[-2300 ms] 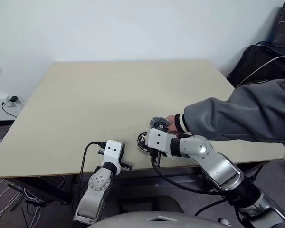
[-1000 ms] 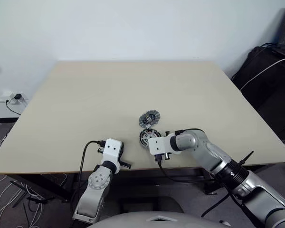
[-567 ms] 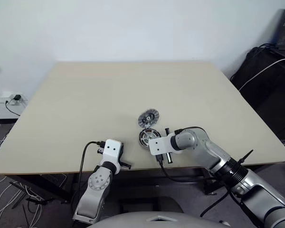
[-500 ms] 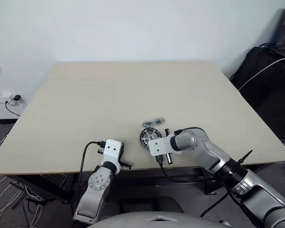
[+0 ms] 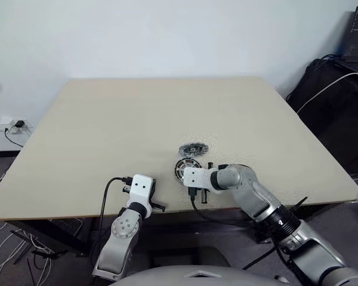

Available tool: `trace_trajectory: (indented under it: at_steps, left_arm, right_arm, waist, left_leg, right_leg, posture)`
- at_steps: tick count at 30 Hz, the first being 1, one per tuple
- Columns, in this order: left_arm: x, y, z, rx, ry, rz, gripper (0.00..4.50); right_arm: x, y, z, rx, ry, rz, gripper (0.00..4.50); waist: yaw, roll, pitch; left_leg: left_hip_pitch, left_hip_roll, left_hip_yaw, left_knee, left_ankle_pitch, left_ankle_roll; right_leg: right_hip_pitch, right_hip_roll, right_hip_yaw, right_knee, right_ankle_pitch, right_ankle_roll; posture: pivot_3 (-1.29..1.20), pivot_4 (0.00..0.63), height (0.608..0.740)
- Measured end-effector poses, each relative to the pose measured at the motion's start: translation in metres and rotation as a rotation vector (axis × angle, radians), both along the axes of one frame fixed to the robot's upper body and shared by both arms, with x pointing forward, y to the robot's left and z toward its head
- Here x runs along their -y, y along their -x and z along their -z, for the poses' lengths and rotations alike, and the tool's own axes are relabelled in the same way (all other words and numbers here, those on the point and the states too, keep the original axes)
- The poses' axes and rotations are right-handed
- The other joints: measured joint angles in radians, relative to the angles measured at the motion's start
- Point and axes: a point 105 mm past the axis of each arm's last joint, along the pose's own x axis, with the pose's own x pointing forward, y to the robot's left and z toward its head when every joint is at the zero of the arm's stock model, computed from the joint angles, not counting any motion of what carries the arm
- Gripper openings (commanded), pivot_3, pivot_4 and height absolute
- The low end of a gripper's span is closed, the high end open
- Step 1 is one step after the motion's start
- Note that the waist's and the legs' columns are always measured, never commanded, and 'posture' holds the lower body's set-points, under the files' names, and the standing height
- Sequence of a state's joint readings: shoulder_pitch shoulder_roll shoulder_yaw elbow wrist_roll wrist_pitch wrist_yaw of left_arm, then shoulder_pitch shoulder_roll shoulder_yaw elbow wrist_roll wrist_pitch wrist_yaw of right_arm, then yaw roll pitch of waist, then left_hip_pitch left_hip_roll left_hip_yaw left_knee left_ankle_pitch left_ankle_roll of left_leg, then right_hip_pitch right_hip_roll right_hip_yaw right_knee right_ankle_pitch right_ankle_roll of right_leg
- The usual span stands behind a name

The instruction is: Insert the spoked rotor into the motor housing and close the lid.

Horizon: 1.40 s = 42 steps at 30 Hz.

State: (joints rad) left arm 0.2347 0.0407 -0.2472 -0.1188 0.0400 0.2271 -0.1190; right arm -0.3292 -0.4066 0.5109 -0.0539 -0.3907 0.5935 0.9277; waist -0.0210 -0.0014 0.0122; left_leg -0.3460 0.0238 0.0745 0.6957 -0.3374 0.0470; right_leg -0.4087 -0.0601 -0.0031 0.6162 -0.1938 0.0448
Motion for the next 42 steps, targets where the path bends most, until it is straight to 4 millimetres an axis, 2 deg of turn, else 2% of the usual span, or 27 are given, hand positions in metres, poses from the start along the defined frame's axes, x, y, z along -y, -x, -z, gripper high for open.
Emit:
trace_trajectory:
  at_steps: [3,13,22,28,40,42]
  left_arm:
    - [0.0,0.0,0.0,-0.001,0.0,0.0,0.0]
    - [0.002,0.001,0.001,-0.004,0.003,0.011,0.0]
    - [0.003,0.001,0.001,-0.006,0.005,0.018,0.0]
    - [0.003,0.001,0.002,-0.006,0.005,0.016,0.0]
    - [0.004,0.001,0.001,-0.005,0.005,0.019,0.0]
    - [0.004,0.001,0.001,-0.005,0.004,0.019,0.0]
  right_arm:
    - [-0.001,0.002,-0.004,-0.064,-0.1,0.185,0.1]
    - [-0.014,0.01,-0.033,-0.244,-0.352,0.586,0.1]
    - [-0.024,0.001,-0.049,-0.407,-0.489,0.843,0.1]
    - [-0.023,-0.007,-0.042,-0.456,-0.501,0.94,0.1]
    - [-0.038,-0.024,-0.017,-0.461,-0.48,0.938,0.1]
    - [-0.04,-0.027,-0.012,-0.462,-0.478,0.943,0.1]
  waist:
    - [0.002,0.0,0.0]
    - [-0.001,0.001,0.001]
    - [-0.005,0.002,0.002]
    - [-0.009,0.004,0.003]
    - [-0.009,0.004,0.003]
    - [-0.01,0.003,0.002]
  left_leg:
    - [-0.002,-0.001,0.0,0.001,0.0,0.0]
    - [-0.002,0.0,-0.001,0.001,0.0,-0.001]
    - [-0.004,-0.001,-0.001,0.001,0.0,-0.002]
    - [-0.004,-0.001,-0.002,0.0,0.0,-0.002]
    - [-0.001,-0.002,-0.004,0.0,0.0,-0.001]
    - [0.003,-0.001,-0.004,0.0,0.0,-0.001]
  right_leg:
    - [-0.004,-0.001,0.0,0.004,-0.001,-0.001]
    - [-0.006,-0.001,0.0,0.009,-0.003,-0.003]
    - [-0.007,-0.001,-0.001,0.009,-0.003,-0.003]
    - [-0.007,-0.001,-0.001,0.009,-0.004,-0.003]
    - [-0.003,-0.001,-0.001,0.008,-0.005,-0.002]
    - [-0.003,-0.002,-0.001,0.008,-0.007,0.003]
  posture:
    - [0.0,0.0,0.74]
    - [0.0,0.0,0.74]
    - [0.0,0.0,0.74]
    - [0.0,0.0,0.74]
    - [0.0,0.0,0.74]
    - [0.0,0.0,0.74]
